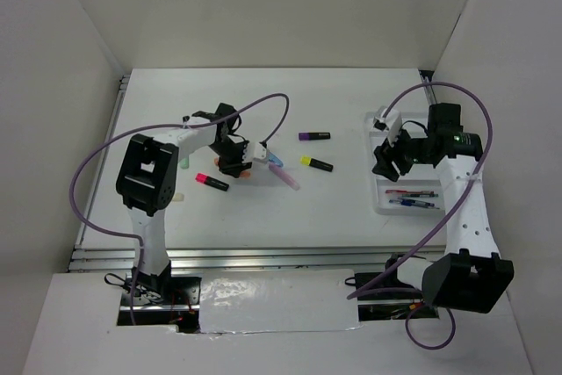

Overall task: Sort the stationery into containers
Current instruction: Grab a piece of stationery with the left arm, then pass the stationery from the left arm to the right

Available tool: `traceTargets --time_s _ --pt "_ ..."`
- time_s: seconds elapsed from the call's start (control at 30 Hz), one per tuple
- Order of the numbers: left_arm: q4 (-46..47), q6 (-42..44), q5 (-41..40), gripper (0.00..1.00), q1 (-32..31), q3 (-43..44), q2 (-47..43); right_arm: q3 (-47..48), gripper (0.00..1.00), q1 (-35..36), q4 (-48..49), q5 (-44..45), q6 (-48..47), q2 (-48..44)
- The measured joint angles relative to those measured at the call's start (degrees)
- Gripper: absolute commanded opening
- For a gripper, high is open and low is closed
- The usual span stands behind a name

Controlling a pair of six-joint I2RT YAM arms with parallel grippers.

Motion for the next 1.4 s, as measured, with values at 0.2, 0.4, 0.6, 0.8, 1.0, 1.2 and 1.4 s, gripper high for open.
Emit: traceTargets --time_s 0.2,0.4,0.6,0.8,1.0,1.2,1.4 --pt "3.89 -2.38 -1.14 0.19 -1.07 -3.5 -2.49 0.46 0.66 0.24 0.68 -8.72 11.3 -1.22" --pt "7.5 -13.49 1.49 0.07 -4.39 -6.49 -6.29 -1.81 0.72 2.51 11.82 -16.48 31.74 -2.86" --pt "15.72 -29.99 4.81 0.05 -12.37 -9.27 -19.37 -8.17 0.74 8.09 28.5 -20.83 55.63 -1.38" --pt "21.86 -40.61 6.14 0.04 -17.81 -10.19 -26.38 -11.87 0.74 14.25 40.68 -21.88 70.77 3.28" --pt "21.94 -45.42 6.03 0.04 -20.17 -9.79 -26.4 -13.03 0.74 19.5 46.75 -21.29 78.23 4.63" --pt "21.99 -47.87 5.6 0.03 -21.0 -8.35 -26.4 -13.07 0.73 23.34 48.7 -19.91 80.7 6.14" --pt "21.99 -49.18 5.4 0.03 -21.44 -7.65 -26.4 -13.14 0.67 24.09 48.5 -18.23 80.5 8.87"
